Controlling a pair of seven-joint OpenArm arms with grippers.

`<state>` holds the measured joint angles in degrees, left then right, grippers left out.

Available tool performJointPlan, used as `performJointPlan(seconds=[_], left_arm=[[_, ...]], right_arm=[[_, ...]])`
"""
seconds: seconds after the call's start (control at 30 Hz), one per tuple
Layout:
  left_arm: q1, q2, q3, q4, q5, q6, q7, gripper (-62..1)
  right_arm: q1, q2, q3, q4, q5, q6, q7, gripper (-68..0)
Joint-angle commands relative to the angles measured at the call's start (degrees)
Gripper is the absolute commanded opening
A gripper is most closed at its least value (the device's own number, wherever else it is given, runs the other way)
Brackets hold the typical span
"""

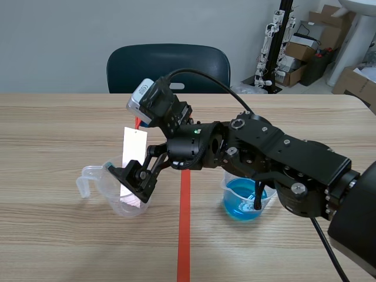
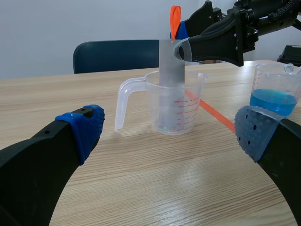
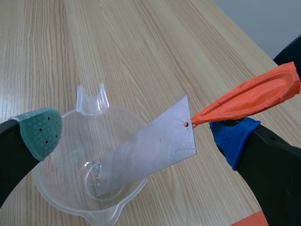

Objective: Do the redox reaction experiment. return to the home posture

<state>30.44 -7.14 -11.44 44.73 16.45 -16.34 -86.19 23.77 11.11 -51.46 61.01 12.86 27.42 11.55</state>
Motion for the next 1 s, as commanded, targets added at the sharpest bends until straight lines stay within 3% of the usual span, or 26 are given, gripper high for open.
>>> performJointPlan(seconds=[0.0,0.9,0.97], left_arm=[[-0.3,-0.2,-0.3,1.0,-0.3,0.1,-2.8,-2.6],[-0.3,-0.4,-0.3,1.0,-0.4,0.1,-2.8,-2.6],[-0.5,-0.7,-0.3,1.1,-1.7,0.1,-2.8,-2.7]], right_arm=[[0.8,-0.2,0.4,1.2,0.6,0.0,1.0,0.4],[0.7,-0.2,0.4,1.2,0.6,0.0,1.1,0.4],[0.7,-0.2,0.4,1.2,0.6,0.0,1.3,0.4]])
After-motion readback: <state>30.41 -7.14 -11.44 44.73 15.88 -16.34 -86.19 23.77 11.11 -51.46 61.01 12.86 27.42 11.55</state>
